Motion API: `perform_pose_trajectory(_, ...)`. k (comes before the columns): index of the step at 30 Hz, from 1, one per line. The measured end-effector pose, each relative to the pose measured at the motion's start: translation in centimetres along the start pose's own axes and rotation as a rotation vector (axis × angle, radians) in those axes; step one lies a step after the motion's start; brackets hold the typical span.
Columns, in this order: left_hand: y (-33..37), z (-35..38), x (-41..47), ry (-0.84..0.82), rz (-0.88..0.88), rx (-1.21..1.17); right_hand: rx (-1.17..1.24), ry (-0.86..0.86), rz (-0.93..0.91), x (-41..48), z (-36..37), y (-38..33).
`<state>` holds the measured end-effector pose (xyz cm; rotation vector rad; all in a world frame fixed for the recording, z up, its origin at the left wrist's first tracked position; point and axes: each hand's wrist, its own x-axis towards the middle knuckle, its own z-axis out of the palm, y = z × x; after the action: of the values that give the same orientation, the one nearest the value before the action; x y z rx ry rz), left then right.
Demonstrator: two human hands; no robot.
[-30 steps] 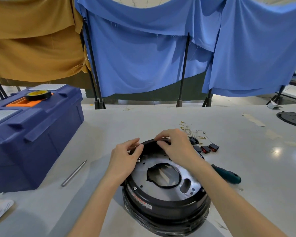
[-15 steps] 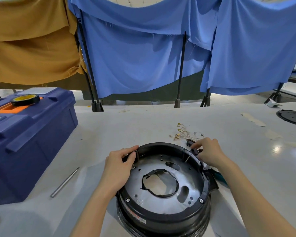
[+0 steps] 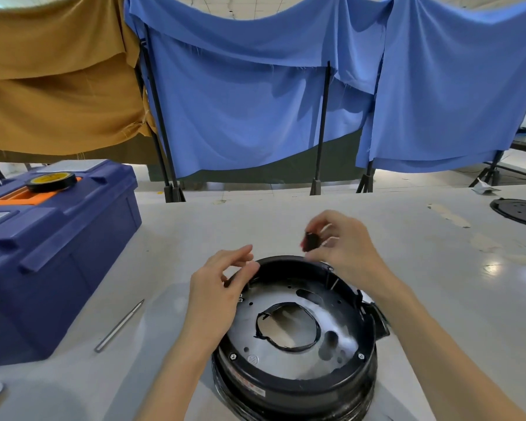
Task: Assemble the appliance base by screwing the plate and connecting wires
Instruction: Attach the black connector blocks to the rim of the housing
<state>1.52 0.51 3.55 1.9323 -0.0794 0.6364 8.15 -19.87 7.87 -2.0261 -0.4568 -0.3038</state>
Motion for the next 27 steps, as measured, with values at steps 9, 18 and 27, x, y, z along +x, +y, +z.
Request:
perform_pose_trajectory(9,0.7,-1.5,-0.4,-0.038,-0.122,-0.289,0.038,-0.262,-0.048,-2.1,4.5,-4.0)
perform_pose_trajectory(18,-1.3,-4.9,-1.0,0.094,-0.212,-0.25,-0.189,-0.438,-0.012,-2.6,6.5,-3.2)
perform_pose_trajectory(27,-2.3,-5.8,-2.3,0.032,-0.331,-0.08,-0.265,-0.413,0.023,-3.3,9.2,-2.8)
